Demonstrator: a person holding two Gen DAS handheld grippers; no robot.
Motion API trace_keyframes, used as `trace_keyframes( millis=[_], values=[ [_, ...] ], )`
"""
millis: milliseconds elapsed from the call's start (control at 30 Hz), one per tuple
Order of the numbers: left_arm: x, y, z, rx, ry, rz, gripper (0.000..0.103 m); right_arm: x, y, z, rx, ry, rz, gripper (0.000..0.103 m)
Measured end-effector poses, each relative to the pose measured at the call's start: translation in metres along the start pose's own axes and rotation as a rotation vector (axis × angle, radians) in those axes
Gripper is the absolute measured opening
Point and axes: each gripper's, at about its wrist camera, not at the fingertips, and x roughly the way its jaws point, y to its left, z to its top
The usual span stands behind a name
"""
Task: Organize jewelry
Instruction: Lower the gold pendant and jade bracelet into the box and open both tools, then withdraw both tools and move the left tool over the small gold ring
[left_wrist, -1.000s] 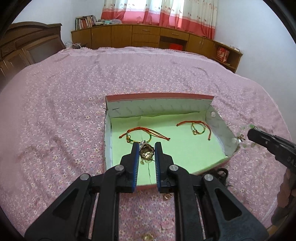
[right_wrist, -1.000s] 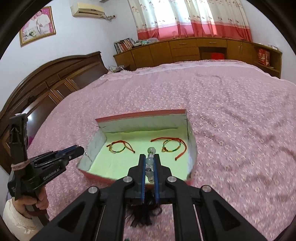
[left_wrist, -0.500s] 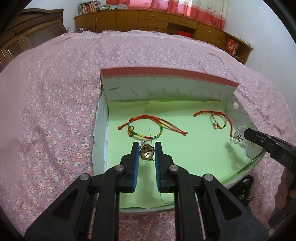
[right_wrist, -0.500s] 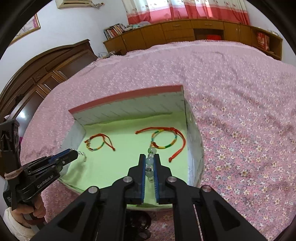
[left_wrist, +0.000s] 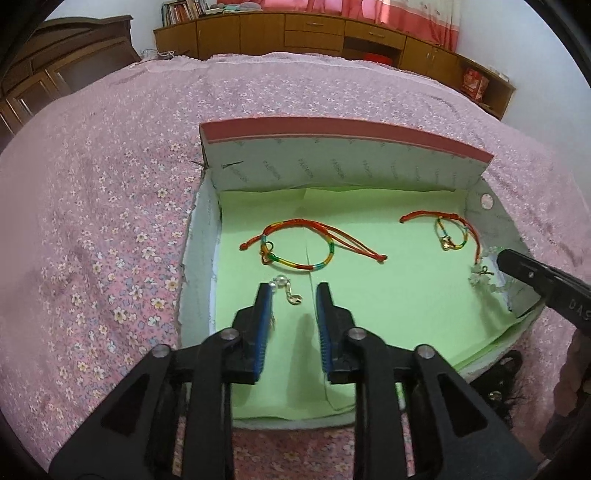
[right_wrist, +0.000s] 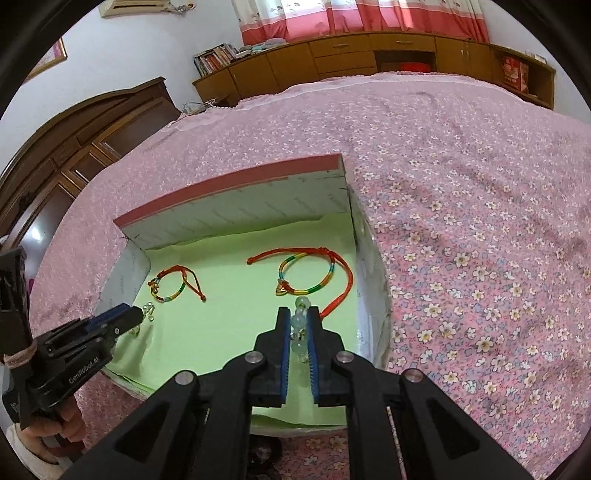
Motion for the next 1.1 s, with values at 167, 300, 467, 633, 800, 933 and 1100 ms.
trace_keyframes(
  millis=[167, 300, 467, 633, 800, 933, 1100],
  values=[
    [-0.014, 0.003, -0.003, -0.027, -0.020, -0.010, 0.027, -0.013, -0.001, 0.002, 0.015, -0.037, -0.010, 0.033],
    [-0.026, 0.004, -0.006, -0.039, -0.032, -0.028, 0.028, -0.027, -0.002, 0.002, 0.022, -0.067, -0.009, 0.034],
    [-0.044, 0.008, -0.011, -0.041, -0.054, -0.043, 0.028, -0.044, -0.001, -0.002, 0.027, -0.094, -0.001, 0.036],
    [-0.059, 0.005, -0.015, -0.037, -0.065, -0.045, 0.029, -0.064, 0.003, -0.010, 0.022, -0.116, 0.008, 0.040],
    [-0.067, 0.006, -0.020, -0.048, -0.065, -0.058, 0.029, -0.080, 0.008, -0.018, 0.023, -0.122, 0.030, 0.041],
    [-0.072, 0.004, -0.026, -0.056, -0.062, -0.066, 0.029, -0.095, 0.013, -0.027, 0.005, -0.124, 0.042, 0.041],
    [-0.077, 0.001, -0.037, -0.059, -0.055, -0.073, 0.029, -0.108, 0.017, -0.039, -0.004, -0.134, 0.050, 0.041]
  ],
)
